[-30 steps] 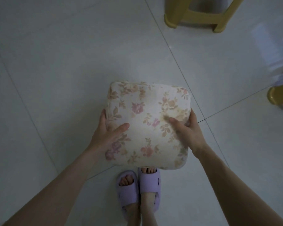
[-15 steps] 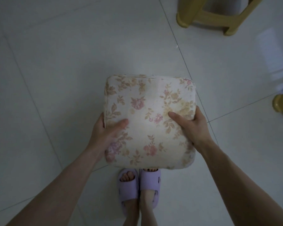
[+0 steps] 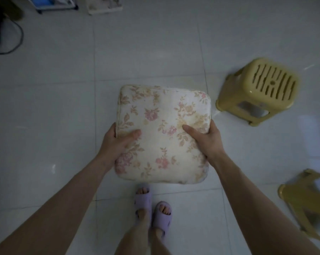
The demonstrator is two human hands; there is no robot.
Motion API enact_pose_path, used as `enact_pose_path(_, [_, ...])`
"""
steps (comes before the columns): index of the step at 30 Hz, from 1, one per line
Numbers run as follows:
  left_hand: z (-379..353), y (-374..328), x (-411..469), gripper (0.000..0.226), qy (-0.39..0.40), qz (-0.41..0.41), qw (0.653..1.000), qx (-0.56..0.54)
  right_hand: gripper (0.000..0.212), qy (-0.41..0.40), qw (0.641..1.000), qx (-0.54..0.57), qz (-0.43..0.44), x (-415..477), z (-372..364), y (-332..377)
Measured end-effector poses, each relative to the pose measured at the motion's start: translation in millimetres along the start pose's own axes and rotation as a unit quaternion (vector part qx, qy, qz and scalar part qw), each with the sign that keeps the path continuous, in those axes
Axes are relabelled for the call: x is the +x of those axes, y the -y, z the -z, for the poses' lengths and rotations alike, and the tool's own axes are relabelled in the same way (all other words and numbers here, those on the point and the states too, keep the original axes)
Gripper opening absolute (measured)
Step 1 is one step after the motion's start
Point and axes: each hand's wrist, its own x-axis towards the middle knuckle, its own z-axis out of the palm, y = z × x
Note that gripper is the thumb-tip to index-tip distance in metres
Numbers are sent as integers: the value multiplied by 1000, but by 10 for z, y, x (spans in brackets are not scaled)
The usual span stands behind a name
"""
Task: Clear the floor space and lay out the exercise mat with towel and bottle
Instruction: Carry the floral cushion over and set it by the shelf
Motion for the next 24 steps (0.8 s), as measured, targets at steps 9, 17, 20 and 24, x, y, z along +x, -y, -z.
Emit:
enact_pose_path(9, [530,-1363,612,54,-45,-33,997,-58,60,50,997,-41,46,627,-936,1545])
enact_pose_path(17, [894,-2364,1834,53,-84,-32,993,-71,61,70,995,-61,46,1797,-1822,2548])
enact_pose_path(20, [924,-2663,2217,56,-84,-31,993,-81,65,70,993,-78,53,2197,-2028,2845])
enact_pose_path(24, [921,-3043,2760,52,-99,-25,990,-97,70,84,990,-105,46,2798,-2303,3248])
